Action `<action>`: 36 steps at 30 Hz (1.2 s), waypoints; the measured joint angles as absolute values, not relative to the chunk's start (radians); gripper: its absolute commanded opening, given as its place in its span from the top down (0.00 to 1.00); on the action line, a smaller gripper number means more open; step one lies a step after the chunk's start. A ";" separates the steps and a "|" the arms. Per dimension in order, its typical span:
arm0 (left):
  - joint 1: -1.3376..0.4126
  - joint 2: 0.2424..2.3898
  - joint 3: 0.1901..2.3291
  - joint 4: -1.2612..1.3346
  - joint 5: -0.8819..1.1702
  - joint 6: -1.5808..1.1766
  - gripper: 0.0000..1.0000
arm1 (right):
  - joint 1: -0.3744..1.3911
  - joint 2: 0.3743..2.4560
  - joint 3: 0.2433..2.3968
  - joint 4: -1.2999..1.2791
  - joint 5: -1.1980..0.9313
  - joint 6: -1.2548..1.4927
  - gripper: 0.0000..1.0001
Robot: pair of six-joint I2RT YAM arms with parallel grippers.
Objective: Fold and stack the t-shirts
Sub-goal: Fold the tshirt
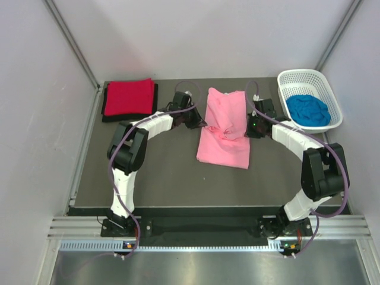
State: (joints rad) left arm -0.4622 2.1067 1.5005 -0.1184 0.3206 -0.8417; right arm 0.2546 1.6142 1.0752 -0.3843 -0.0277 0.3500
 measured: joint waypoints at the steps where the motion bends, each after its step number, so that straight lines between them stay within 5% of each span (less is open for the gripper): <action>1: -0.460 2.113 1.512 -0.116 0.321 -0.842 1.00 | 0.253 1.614 1.084 -0.384 -0.029 0.348 1.00; 20: -0.445 2.235 1.635 -0.096 0.292 -0.861 1.00 | 0.177 1.785 1.235 -0.367 -0.086 0.289 0.98; 27: -0.445 2.236 1.640 -0.105 0.254 -0.831 0.76 | 0.177 1.827 1.296 -0.364 -0.119 0.260 0.77; 32: -0.441 2.205 1.640 -0.187 0.212 -0.750 0.70 | 0.177 1.839 1.358 -0.391 -0.123 0.247 0.63; 36: -0.439 2.087 1.570 -0.224 0.206 -0.680 0.68 | 0.177 1.806 1.359 -0.445 -0.135 0.251 0.67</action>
State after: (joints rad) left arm -0.4389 2.0869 1.5703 -0.2245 0.2058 -0.6800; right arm 0.1772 1.8057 1.3594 -0.4446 -0.1349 0.2508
